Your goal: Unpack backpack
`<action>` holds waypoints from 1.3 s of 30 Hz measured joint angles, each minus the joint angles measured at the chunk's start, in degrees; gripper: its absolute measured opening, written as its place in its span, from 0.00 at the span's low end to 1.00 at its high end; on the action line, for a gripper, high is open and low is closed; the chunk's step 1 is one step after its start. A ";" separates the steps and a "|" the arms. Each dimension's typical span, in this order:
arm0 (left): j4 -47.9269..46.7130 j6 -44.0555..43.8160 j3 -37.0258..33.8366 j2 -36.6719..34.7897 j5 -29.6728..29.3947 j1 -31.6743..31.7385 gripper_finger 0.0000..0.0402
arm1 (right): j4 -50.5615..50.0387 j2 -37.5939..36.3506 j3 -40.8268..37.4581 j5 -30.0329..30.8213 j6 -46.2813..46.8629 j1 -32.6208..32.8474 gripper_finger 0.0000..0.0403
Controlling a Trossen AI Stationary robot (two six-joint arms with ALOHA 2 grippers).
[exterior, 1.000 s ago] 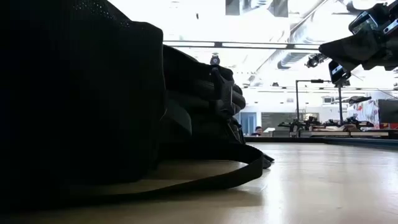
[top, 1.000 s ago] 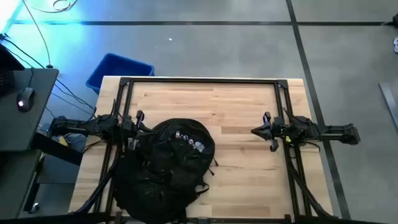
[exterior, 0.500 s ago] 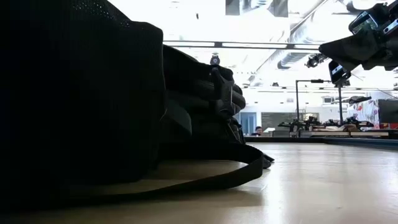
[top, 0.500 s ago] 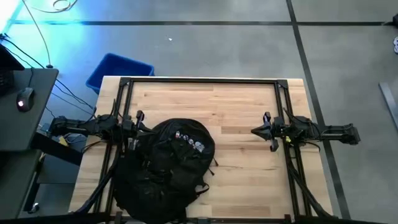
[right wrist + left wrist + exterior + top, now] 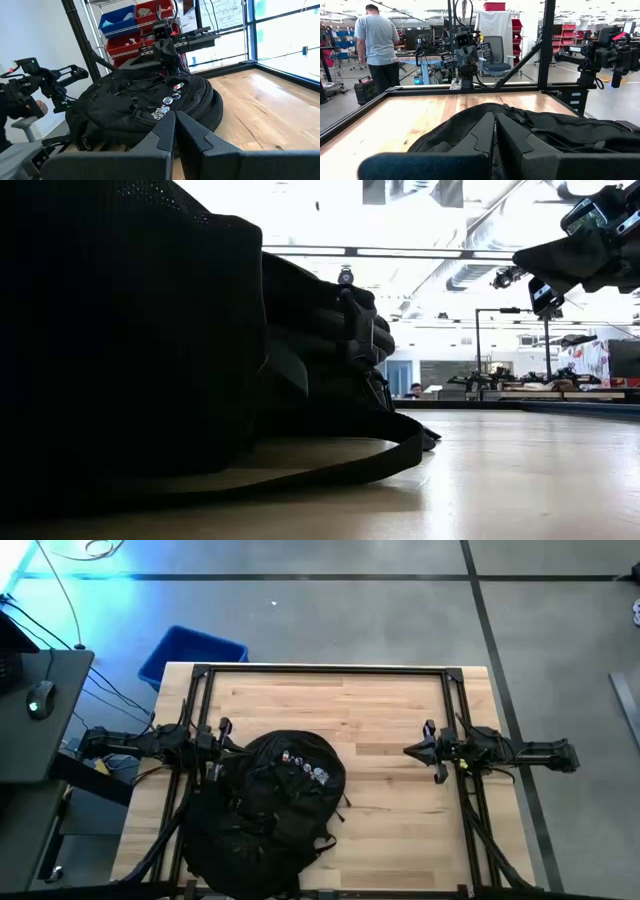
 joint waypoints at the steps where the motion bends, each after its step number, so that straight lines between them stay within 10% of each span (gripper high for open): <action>1: 0.00 0.00 0.01 0.00 0.00 -0.01 0.00 | -0.01 0.00 0.00 -0.01 0.00 -0.02 0.00; 16: 0.00 0.00 0.01 0.00 0.00 0.01 0.00 | 13.56 0.33 -0.04 12.18 0.39 -0.07 0.00; 21: 0.00 0.00 0.02 0.00 0.00 -0.01 0.00 | 22.68 4.35 1.43 0.17 -8.68 -0.03 0.00; 31: -0.13 0.00 0.01 0.02 0.00 0.01 0.00 | 5.67 30.43 25.21 -5.51 -23.92 0.00 0.03; 39: 0.61 0.02 0.00 0.02 -0.69 0.03 0.00 | -15.10 55.91 45.41 -5.40 -37.26 -0.02 0.37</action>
